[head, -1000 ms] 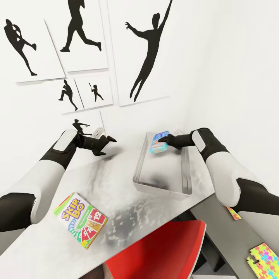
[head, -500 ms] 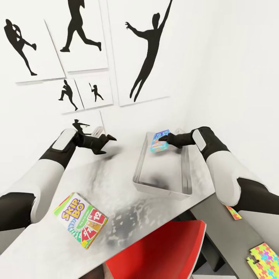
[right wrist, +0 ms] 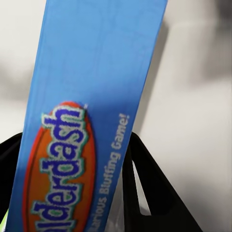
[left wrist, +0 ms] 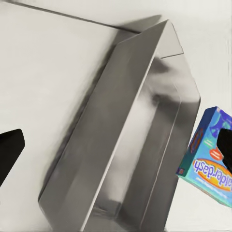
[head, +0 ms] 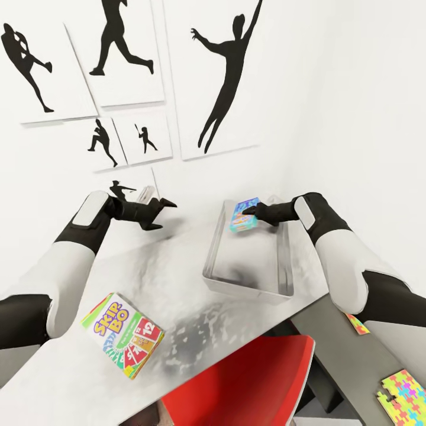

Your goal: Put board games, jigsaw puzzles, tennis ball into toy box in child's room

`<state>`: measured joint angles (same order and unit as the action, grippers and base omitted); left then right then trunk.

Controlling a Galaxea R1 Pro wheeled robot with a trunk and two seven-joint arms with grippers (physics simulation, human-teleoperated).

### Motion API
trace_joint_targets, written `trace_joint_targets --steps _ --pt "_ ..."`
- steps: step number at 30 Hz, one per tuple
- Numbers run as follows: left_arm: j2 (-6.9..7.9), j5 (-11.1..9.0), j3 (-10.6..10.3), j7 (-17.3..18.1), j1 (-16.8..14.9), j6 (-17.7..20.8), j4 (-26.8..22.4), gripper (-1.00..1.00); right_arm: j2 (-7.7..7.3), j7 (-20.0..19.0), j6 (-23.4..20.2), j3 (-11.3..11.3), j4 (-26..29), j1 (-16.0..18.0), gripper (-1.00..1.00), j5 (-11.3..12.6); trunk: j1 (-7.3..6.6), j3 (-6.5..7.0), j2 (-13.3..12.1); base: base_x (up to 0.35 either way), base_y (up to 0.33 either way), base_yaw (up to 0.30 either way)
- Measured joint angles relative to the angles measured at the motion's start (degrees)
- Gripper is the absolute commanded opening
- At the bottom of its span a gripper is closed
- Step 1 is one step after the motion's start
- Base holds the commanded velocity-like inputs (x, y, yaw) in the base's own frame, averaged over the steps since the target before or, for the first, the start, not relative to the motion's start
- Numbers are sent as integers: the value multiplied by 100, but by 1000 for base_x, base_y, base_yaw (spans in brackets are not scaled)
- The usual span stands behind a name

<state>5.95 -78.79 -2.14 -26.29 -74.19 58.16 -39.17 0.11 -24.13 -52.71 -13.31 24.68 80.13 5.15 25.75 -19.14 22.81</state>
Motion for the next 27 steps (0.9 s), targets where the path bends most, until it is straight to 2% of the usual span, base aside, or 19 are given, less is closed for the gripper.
trace_joint_targets --steps 6,9,15,27 --pt "-2 -136 19 119 40 64 -377 100 0 0 -4 -1 0 3 -100 4 0 -51 0 0 0 0" --pt "-3 -295 10 173 118 85 -731 100 3 2 -4 0 0 4 -100 3 0 -78 0 0 0 0" --pt "-9 -457 -8 213 259 101 -1304 100 4 9 -5 1 0 9 -100 4 0 -133 0 0 0 0" --pt "-34 -534 -12 231 461 109 -1667 100 8 20 -6 2 0 20 -100 0 0 -245 0 0 0 0"
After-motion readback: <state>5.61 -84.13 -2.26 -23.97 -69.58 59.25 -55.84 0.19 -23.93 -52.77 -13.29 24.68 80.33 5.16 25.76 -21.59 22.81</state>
